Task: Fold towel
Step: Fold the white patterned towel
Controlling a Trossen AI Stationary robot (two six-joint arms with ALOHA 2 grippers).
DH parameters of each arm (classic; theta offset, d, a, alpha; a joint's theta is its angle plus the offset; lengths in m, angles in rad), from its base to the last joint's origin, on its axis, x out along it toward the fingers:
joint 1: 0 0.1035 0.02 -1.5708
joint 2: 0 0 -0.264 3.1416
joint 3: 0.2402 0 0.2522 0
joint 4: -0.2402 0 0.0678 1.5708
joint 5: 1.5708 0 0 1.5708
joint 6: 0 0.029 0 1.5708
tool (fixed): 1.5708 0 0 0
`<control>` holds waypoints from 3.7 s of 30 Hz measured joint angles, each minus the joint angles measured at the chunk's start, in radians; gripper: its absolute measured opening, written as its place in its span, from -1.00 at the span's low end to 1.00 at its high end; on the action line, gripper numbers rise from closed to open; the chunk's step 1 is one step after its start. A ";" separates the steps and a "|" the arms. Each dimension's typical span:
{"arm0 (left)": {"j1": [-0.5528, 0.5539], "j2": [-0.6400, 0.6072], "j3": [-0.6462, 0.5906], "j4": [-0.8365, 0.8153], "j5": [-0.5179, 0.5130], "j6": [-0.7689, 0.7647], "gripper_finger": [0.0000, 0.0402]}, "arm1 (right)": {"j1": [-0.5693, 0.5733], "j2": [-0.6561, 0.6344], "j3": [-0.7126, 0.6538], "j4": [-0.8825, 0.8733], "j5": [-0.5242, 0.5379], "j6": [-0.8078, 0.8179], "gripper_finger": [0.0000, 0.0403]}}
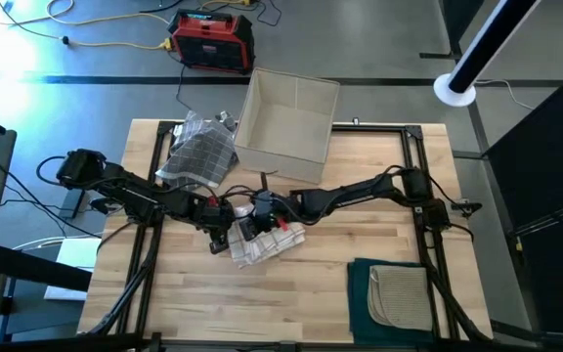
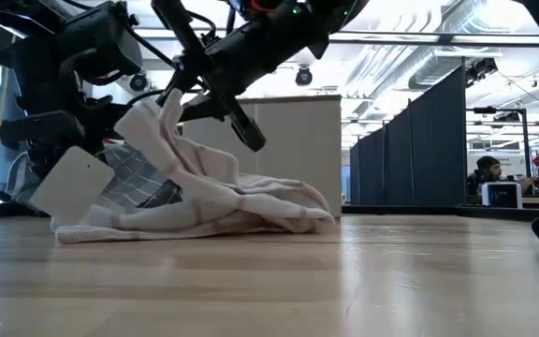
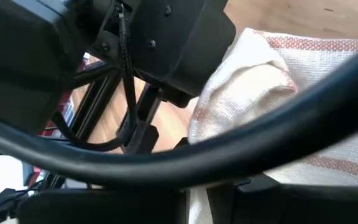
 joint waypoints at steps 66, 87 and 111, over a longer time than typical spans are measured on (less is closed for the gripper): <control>-0.078 0.065 0.164 0.439 0.208 -0.199 -1.00 | -0.109 -0.309 -0.502 -0.034 -0.305 -0.893 -1.00; -0.201 0.260 0.178 0.733 0.178 -0.541 -1.00 | -0.128 -0.238 -0.503 -0.097 -0.169 -0.886 -1.00; -0.124 -0.259 0.163 -0.068 -0.005 -0.175 -1.00 | -0.040 -0.160 -0.500 0.003 -0.278 -0.581 -1.00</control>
